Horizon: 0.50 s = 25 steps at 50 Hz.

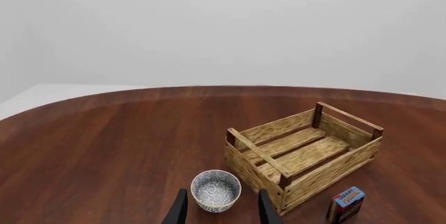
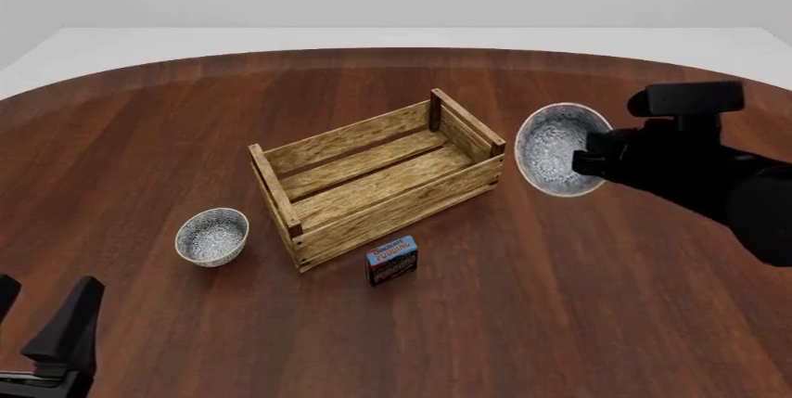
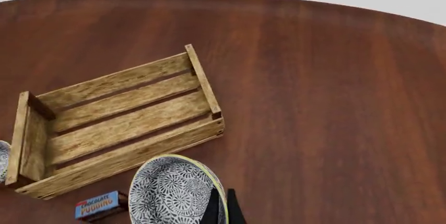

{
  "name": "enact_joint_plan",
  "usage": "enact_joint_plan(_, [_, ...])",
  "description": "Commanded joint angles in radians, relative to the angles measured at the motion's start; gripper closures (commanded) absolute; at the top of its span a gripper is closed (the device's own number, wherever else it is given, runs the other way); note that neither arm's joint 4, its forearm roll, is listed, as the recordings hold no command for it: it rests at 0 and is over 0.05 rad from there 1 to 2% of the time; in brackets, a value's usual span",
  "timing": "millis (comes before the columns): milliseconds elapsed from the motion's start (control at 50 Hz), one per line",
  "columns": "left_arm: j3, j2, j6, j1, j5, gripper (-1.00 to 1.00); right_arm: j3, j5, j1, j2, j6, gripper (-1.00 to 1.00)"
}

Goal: Stack the right bowl on the left bowl and place them in the tray.

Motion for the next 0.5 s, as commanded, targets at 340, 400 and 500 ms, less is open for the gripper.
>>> enact_joint_plan(340, [-0.024,0.000,-0.006,-0.029,0.017,-1.00,0.037,-0.030,0.103,-0.116,0.025,1.00])
enact_joint_plan(400, [-0.026,0.000,-0.007,-0.031,0.022,-1.00,0.043,-0.036,0.109,-0.125,0.025,1.00])
enact_joint_plan(500, [-0.041,0.000,-0.005,-0.059,0.034,-1.00,0.056,-0.054,0.123,-0.136,0.025,1.00])
